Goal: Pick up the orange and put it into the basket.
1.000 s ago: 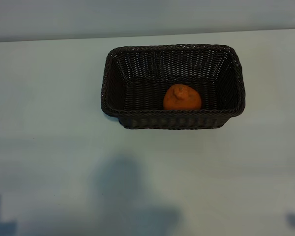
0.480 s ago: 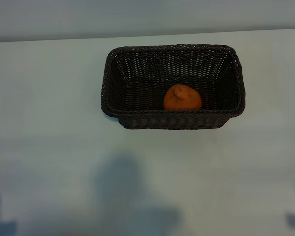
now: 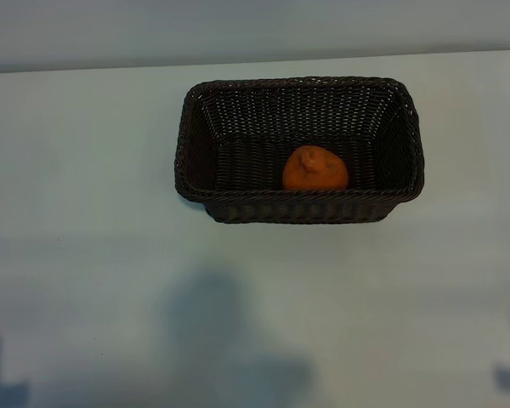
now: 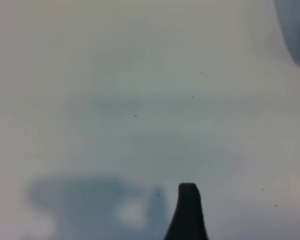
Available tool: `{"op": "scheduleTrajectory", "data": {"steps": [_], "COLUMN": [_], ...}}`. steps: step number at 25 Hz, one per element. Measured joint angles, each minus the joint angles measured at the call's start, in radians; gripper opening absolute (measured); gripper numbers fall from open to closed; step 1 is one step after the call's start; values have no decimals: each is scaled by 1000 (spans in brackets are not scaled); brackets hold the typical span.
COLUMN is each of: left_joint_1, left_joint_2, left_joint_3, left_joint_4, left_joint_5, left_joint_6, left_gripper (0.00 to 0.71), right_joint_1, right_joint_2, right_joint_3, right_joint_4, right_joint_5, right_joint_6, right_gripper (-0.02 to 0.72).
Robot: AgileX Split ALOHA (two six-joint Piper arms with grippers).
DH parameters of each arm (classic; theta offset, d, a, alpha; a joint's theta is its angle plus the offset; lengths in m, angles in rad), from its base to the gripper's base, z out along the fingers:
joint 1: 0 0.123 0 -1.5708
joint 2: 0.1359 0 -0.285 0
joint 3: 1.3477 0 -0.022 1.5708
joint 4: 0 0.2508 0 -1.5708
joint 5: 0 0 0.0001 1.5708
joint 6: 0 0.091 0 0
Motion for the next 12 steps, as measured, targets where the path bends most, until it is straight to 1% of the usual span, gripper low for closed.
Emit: {"op": "scheduleTrajectory", "data": {"steps": [3,6,12], "left_joint_1": [0,0,0], "left_joint_2": [0,0,0], "left_joint_3": [0,0,0], "left_joint_4": [0,0,0], "left_joint_5": [0,0,0], "left_joint_6": [0,0,0], "left_gripper": [593,593,593], "right_joint_1": [0,0,0], "right_joint_2": [0,0,0], "right_joint_3": [30,33,33], "right_joint_4": [0,0,0], "right_joint_5": [-44,-61,-63], "right_joint_6": [5,16,16], "right_gripper": [479,475,472]}}
